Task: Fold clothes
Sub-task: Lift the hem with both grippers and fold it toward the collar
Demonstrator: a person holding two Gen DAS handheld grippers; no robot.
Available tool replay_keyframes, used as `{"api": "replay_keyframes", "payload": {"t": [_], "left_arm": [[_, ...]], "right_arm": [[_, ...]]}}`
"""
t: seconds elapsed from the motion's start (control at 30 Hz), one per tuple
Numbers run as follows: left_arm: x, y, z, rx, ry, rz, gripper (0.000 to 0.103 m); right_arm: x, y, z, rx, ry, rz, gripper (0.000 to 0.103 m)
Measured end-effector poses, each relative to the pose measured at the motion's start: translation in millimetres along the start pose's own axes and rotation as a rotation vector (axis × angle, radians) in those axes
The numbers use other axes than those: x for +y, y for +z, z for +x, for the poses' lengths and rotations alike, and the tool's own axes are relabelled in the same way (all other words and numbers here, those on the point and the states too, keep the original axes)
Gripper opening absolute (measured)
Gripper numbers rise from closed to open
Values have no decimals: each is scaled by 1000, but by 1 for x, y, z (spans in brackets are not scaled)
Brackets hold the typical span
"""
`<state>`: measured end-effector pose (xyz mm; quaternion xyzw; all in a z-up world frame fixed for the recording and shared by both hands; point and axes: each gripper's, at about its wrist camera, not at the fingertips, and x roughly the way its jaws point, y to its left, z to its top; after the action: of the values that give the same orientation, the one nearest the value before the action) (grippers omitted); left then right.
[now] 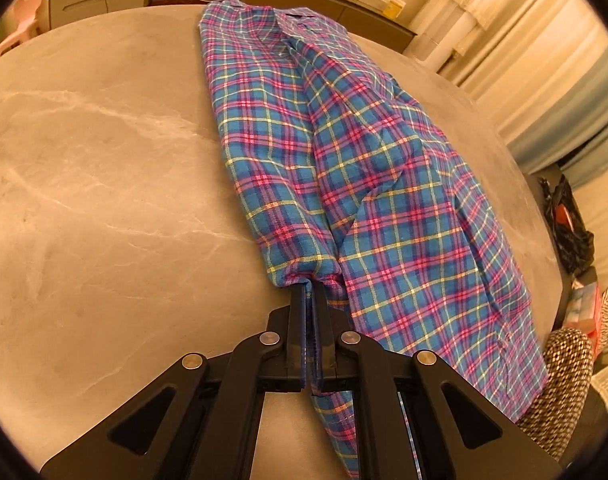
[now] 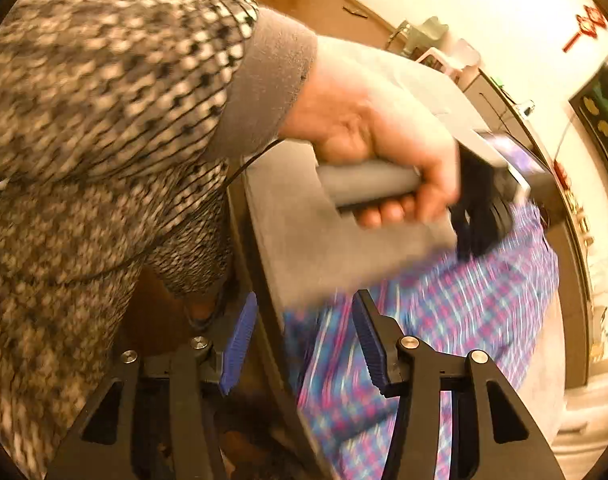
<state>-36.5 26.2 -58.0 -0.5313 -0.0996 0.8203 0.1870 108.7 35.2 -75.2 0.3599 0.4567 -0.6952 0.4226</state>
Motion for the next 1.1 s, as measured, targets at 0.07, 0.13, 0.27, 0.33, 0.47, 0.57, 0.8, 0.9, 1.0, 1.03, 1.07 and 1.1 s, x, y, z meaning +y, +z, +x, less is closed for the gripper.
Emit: {"api": "replay_keyframes", "payload": {"t": [0.07, 0.13, 0.27, 0.33, 0.47, 0.57, 0.8, 0.9, 1.0, 1.03, 1.07, 1.1], "left_arm": [[2, -3, -1, -2, -7, 2, 6], [4, -4, -1, -5, -14, 2, 6], [4, -5, 0, -13, -16, 6, 6], [2, -3, 3, -17, -8, 8, 6], [-1, -4, 4, -24, 10, 16, 7], [-2, -6, 5, -30, 19, 18, 6], [6, -11, 0, -24, 41, -8, 7], [2, -21, -18, -27, 3, -18, 8], [-14, -46, -56, -84, -14, 38, 14], [-26, -63, -70, -117, 3, 99, 18], [-39, -83, -85, -151, 22, 167, 30], [-52, -102, -100, -186, 41, 236, 38]], "right_arm": [[-2, 4, 31, 89, -34, -32, 48], [-12, -2, 55, 181, -59, -34, 12], [-27, -15, 52, 251, -89, -31, 3], [-14, -22, 36, 240, -84, -62, 2], [18, -36, 0, 219, -92, -129, 1], [36, -46, -13, 236, -106, -195, 1], [65, -88, -33, 260, 1, -188, 0], [52, -100, -40, 192, 33, 27, 3], [36, -129, -40, 135, 24, 218, 20], [31, -139, -40, 117, 21, 280, 28], [26, -150, -40, 99, 16, 339, 44], [26, -160, -40, 92, -11, 345, 50]]}}
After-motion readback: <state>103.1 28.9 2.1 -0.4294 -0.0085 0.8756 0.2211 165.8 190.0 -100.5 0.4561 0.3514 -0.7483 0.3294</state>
